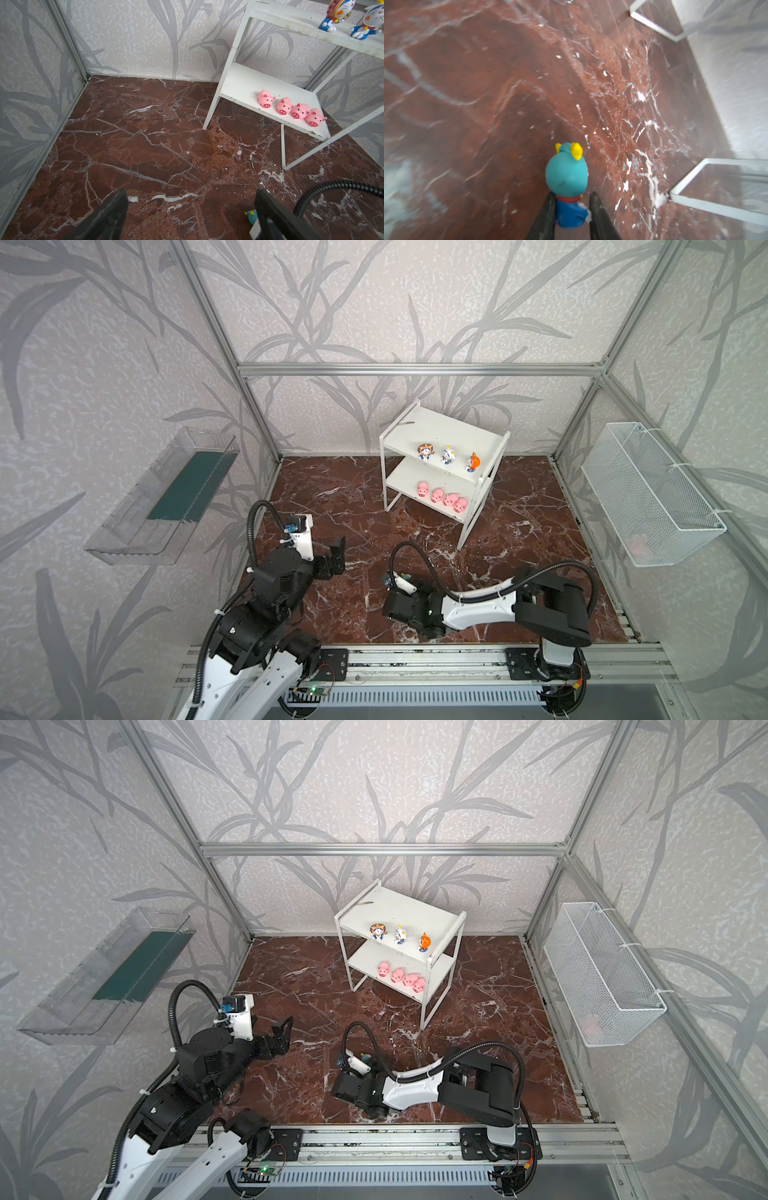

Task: Place and organize the plastic toys onto the shelf
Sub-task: 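Close the right gripper on the teal figurine and lift it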

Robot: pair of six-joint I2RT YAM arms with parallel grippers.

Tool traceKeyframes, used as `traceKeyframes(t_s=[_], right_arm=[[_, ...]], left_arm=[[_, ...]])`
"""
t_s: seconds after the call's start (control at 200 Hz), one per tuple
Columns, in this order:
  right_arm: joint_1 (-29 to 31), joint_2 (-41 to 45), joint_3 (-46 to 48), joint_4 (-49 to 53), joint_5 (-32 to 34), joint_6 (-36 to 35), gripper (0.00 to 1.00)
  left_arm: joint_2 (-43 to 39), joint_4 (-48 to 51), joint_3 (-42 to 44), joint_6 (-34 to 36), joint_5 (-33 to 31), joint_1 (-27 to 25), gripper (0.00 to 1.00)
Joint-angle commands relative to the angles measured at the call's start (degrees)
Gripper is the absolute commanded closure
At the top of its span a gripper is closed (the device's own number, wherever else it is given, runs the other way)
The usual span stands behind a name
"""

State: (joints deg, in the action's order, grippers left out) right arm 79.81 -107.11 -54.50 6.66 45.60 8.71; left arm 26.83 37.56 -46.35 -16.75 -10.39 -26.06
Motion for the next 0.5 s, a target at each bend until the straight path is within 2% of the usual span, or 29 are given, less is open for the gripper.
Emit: traceKeyframes(t_s=[0.0, 0.09, 0.17, 0.355, 0.495], right_arm=[[6.25, 2.35, 1.3, -1.04, 2.39, -5.26, 0.39], [7.41, 9.82, 5.34, -4.47, -5.88, -5.02, 0.22], [6.87, 16.7, 8.87, -6.1, -7.83, -4.84, 0.17], [-2.79, 27.52, 14.6, -6.16, -19.52, 1.78, 0.16], [-7.6, 29.43, 16.7, -8.9, -25.25, 5.46, 0.19]], left_arm=[[0.63, -1.51, 0.33, -0.78, 0.19, 0.27, 0.04], [1.4, -1.71, 0.35, -0.56, 0.44, 0.28, 0.04], [1.99, -2.11, 0.44, -0.56, 0.81, 0.31, 0.04], [2.4, -2.79, 0.3, -0.61, 1.58, 0.4, 0.04], [2.35, -2.72, 0.54, -0.74, 2.37, 0.49, 0.04]])
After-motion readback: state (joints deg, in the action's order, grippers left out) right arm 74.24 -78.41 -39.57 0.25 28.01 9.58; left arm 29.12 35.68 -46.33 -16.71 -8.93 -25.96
